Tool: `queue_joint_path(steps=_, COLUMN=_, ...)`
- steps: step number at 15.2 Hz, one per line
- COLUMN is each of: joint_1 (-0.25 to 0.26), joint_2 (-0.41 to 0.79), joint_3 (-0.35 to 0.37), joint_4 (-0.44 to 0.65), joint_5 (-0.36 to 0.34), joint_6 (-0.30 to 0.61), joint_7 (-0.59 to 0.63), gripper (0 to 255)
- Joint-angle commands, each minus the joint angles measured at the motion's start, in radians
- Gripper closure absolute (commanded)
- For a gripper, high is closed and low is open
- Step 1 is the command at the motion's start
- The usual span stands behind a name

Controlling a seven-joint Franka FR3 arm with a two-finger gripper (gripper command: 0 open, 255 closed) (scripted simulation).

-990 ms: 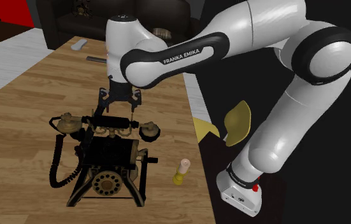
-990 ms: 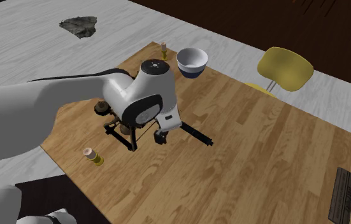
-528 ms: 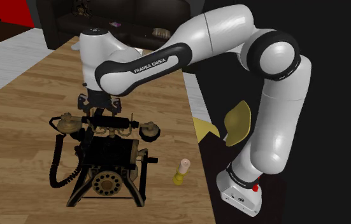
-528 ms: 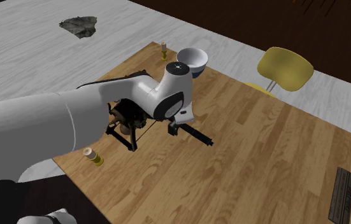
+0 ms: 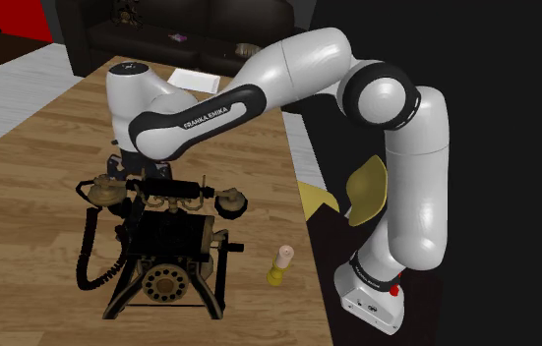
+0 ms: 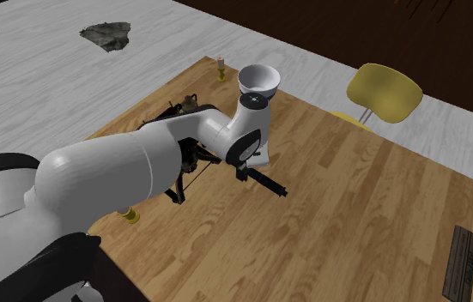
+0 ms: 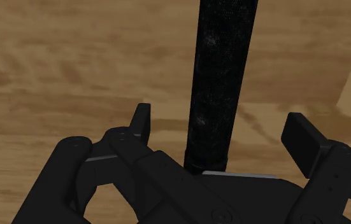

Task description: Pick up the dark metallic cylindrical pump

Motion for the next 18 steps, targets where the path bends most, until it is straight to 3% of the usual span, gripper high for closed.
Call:
queue_joint_path(steps=1, joint_1=0.004, joint_2=0.013, joint_3=-0.004, joint_4=-0.007, joint_5=-0.007, joint_6=0.02, joint_7=0.007, gripper=0)
queue_joint_path(steps=4, joint_1=0.006, joint_2=0.024, joint_3=-0.007, joint_4=-0.013, joint_5=-0.012, joint_6=0.035, joint_7=0.011, gripper=0)
queue_joint_path(steps=5, joint_1=0.006, joint_2=0.022, joint_3=-0.007, joint_4=-0.015, joint_5=-0.012, joint_6=0.036, joint_7=0.011, gripper=255)
queue_joint_path(steps=18, joint_1=0.001, joint_2=-0.004, joint_3=0.001, joint_4=0.001, joint_5=0.001, joint_6=-0.005, joint_7=0.002, gripper=255)
